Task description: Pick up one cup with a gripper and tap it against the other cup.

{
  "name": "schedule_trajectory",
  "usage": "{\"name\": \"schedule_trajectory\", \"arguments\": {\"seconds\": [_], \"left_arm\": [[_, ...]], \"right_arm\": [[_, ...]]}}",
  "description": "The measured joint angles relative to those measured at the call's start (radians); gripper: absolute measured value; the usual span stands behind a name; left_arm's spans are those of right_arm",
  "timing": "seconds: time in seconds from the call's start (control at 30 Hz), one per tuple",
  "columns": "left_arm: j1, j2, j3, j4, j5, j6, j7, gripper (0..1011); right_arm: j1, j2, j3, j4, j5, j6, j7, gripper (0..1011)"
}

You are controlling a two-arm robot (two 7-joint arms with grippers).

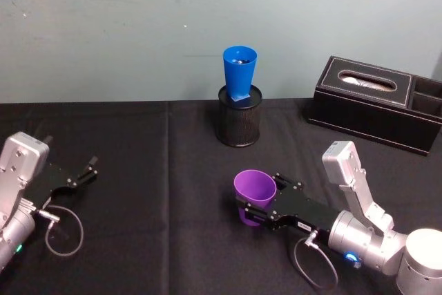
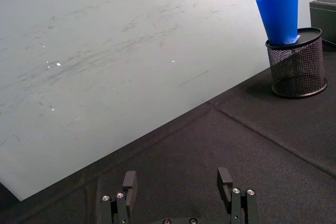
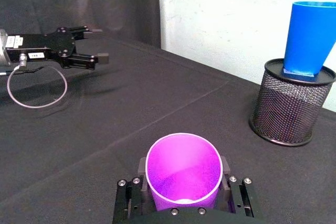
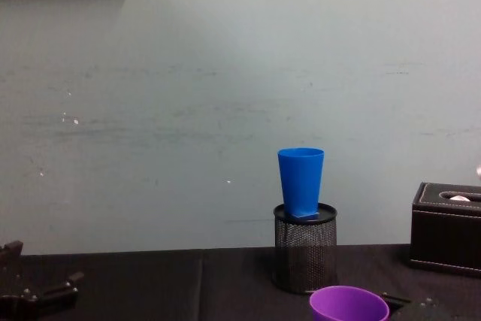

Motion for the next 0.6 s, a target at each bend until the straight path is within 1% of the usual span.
{"name": "schedule_trajectory", "arguments": {"seconds": [0.3, 0.6], "left_arm": [[0.0, 0.0, 0.0, 0.0, 0.0, 0.0, 0.0, 1000], [0.0, 0.0, 0.0, 0.0, 0.0, 0.0, 0.0, 1000]], "right_arm": [[0.0, 0.0, 0.0, 0.0, 0.0, 0.0, 0.0, 718], [-0.001, 0.002, 0.0, -0.007, -0.005, 0.007, -0.002, 718]]}}
